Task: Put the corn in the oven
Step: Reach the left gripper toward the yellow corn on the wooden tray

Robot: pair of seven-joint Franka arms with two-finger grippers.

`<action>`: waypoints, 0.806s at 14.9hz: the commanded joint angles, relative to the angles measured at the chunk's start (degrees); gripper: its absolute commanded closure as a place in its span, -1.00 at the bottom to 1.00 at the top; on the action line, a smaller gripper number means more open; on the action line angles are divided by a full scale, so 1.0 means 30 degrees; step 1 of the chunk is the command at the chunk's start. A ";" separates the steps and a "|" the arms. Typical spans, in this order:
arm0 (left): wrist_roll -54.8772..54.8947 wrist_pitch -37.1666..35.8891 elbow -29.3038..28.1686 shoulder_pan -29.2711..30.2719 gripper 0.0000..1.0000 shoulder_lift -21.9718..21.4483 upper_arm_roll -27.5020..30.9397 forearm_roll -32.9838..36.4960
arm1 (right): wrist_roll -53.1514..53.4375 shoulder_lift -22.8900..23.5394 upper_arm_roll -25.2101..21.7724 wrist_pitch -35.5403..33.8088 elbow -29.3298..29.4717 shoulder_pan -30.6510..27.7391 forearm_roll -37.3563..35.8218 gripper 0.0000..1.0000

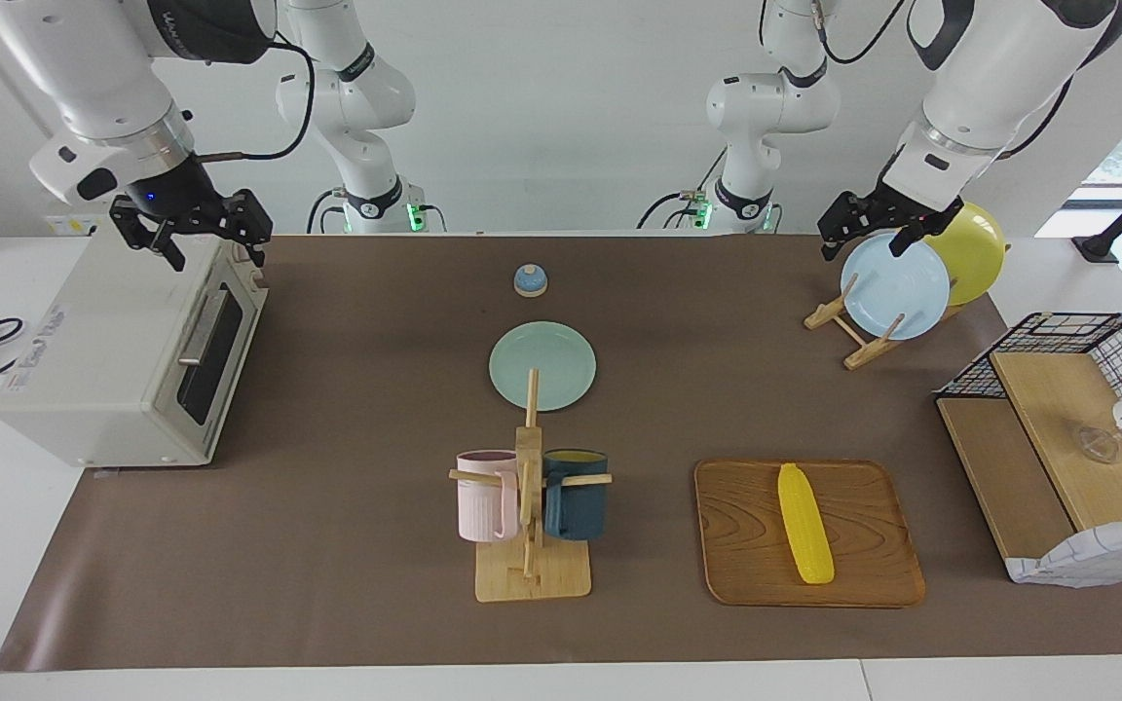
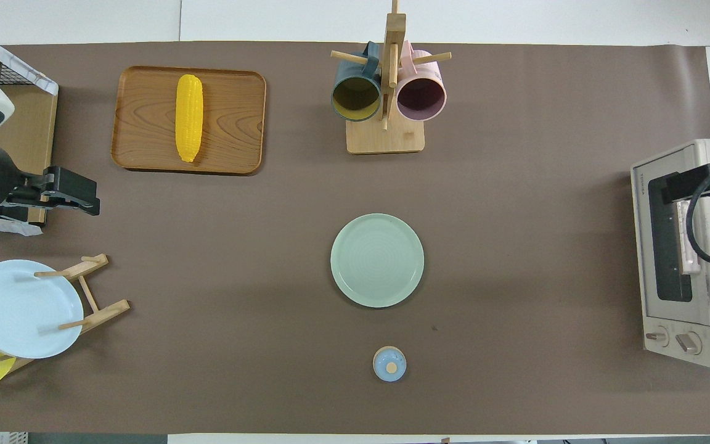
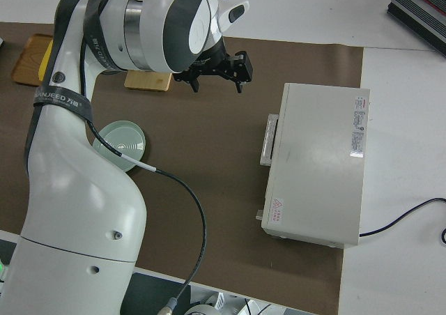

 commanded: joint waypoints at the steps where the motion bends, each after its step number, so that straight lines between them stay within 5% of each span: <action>1: 0.0027 0.0075 0.0179 0.0236 -1.00 -0.0042 -0.0125 0.0022 | 0.0138 -0.0067 0.0029 -0.0163 0.0140 -0.0042 0.0174 -1.00; 12: 0.0144 0.1656 0.0207 0.0061 -1.00 0.0365 -0.0242 0.0022 | -0.0098 -0.1034 0.0000 0.0040 -0.1881 -0.0276 0.0174 -1.00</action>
